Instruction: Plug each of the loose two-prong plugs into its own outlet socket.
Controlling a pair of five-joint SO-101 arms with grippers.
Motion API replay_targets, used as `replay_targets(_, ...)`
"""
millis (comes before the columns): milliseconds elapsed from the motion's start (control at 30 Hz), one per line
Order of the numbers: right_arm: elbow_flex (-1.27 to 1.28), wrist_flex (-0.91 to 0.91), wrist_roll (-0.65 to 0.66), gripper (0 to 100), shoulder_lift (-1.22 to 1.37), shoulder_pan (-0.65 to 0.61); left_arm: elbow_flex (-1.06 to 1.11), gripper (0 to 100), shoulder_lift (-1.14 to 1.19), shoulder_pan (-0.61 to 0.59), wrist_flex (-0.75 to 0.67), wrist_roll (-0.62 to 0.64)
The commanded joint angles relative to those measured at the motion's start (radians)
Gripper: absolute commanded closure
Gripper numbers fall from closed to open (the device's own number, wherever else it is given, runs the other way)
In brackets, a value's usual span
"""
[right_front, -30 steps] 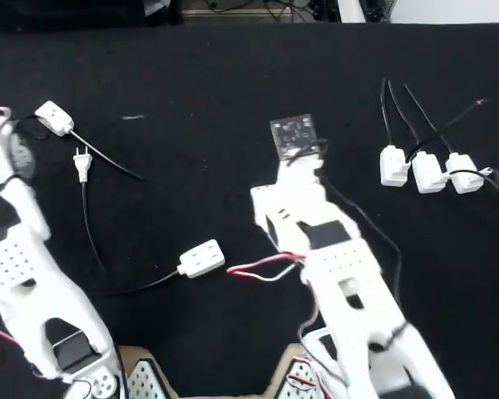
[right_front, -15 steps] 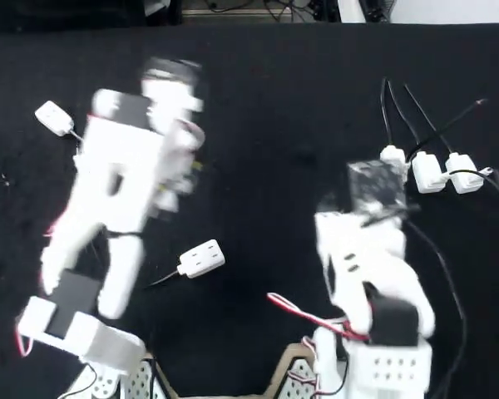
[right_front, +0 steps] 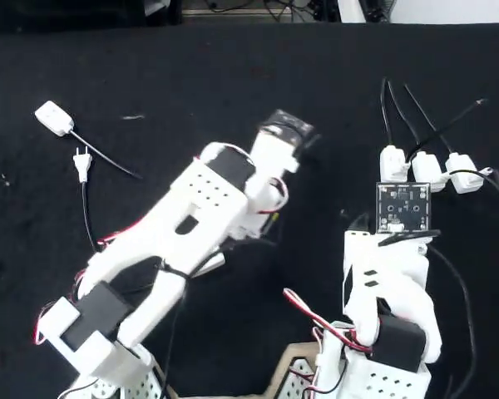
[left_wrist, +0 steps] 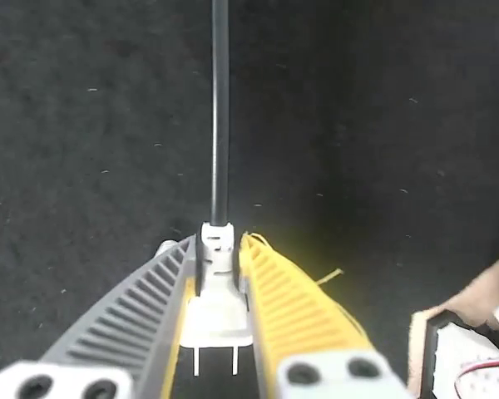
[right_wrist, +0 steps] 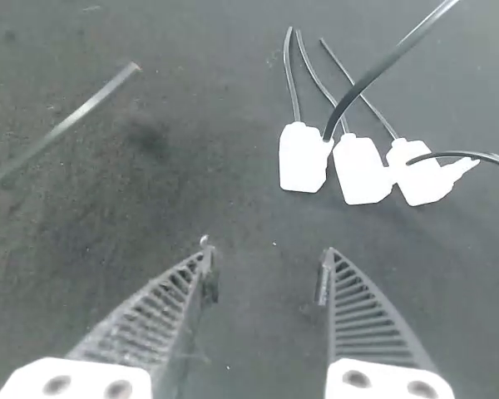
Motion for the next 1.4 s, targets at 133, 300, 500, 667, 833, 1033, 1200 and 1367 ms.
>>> replay_targets(133, -0.005, 0.0, 0.009, 80.4, -0.007, 0.017, -0.016, 80, -0.055, 0.053, 0.044, 0.003)
replay_targets(300, -0.005, 0.0, 0.009, 80.4, -0.007, 0.017, -0.021, 82, -0.06, 0.027, 0.063, -0.066)
replay_targets(500, -0.005, 0.0, 0.011, 80.5, -0.005, -0.008, -0.065, 86, -0.12, -0.119, 0.239, -0.144)
replay_targets(667, -0.007, 0.0, 0.052, 80.5, 0.047, -0.218, 0.143, 86, -0.176, -0.305, 0.143, -0.222)
replay_targets(833, -0.019, -0.071, 0.051, 80.5, 0.282, -0.408, 0.43, 86, -0.267, -0.414, -0.117, -0.23)
replay_targets(1033, -0.076, -0.235, 0.031, 80.5, 0.639, -0.595, 0.621, 86, -0.354, -0.568, -0.258, -0.235)
replay_targets(1200, -0.183, -0.315, -0.181, 80.5, 0.903, -0.715, 0.76, 86, -0.373, -0.684, -0.391, -0.23)
replay_targets(1367, -0.254, -0.405, -0.344, 80.5, 1.188, -0.743, 0.862, 86, -0.37, -0.723, -0.529, -0.227)
